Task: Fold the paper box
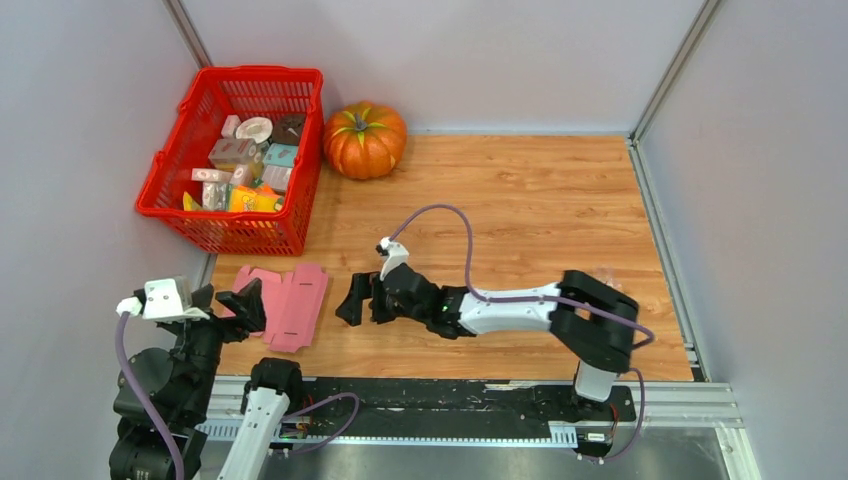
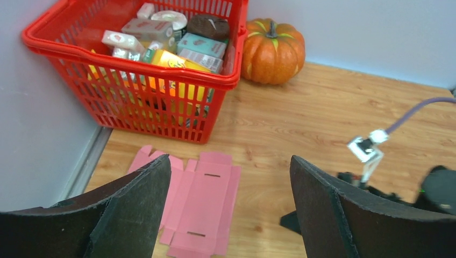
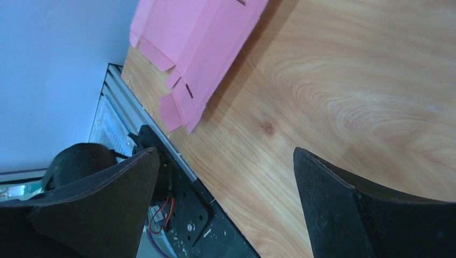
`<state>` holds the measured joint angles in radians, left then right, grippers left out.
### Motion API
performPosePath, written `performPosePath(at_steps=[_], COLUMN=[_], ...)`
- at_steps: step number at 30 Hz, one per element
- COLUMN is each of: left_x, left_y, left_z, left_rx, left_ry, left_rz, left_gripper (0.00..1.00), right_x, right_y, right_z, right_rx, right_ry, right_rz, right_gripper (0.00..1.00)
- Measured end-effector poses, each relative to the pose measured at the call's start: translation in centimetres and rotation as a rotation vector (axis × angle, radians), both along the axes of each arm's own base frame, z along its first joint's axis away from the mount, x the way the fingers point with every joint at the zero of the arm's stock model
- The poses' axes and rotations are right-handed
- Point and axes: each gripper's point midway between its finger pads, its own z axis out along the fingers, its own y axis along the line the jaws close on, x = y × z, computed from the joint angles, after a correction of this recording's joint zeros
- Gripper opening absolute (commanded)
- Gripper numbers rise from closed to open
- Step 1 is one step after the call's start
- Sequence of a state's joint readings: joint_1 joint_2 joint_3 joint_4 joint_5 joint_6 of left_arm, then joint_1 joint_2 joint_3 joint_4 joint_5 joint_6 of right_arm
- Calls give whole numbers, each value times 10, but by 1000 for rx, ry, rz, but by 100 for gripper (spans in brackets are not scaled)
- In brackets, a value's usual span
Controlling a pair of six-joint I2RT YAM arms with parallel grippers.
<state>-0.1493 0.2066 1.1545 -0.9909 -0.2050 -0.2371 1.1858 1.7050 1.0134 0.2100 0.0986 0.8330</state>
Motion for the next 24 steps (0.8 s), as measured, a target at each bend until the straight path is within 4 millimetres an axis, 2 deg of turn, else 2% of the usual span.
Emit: performPosePath(at_steps=[3,5,7,9,13,14,16,19,24], left_x=[1,4,6,7,8,8,9,11,14], left_y=[-7,-12,-15,-19,-24,-25,-28,-31,-37], left_z=[-6,-14,-22,-31,-36,-37,-41,-47,-54], left_rx=[-6,-9,-14,-19,-27,-30,-35,-41,-52], left_ry=[22,45,72,101,116,118,127,144,166], left_rz=[-40,-63,-78,-95,-123,-130,-141,-155,-179], left_gripper=[86,85,83,82,81,81,81,81,80], right_x=[-5,-2,3,7,13,14,18,22,26], right_y=[21,33,50,68,96,103,115,123,123], right_z=[-44,-64,-75,-77,-68,-65,-64,-67,-86], right_rx=[6,8,26,62,129,144,165,173,141], right_ry=[93,143,177,195,205,204,207,217,253], right_rz=[6,11,24,43,76,85,94,94,81], right_gripper=[97,92,86,72,67,60,57,54,40])
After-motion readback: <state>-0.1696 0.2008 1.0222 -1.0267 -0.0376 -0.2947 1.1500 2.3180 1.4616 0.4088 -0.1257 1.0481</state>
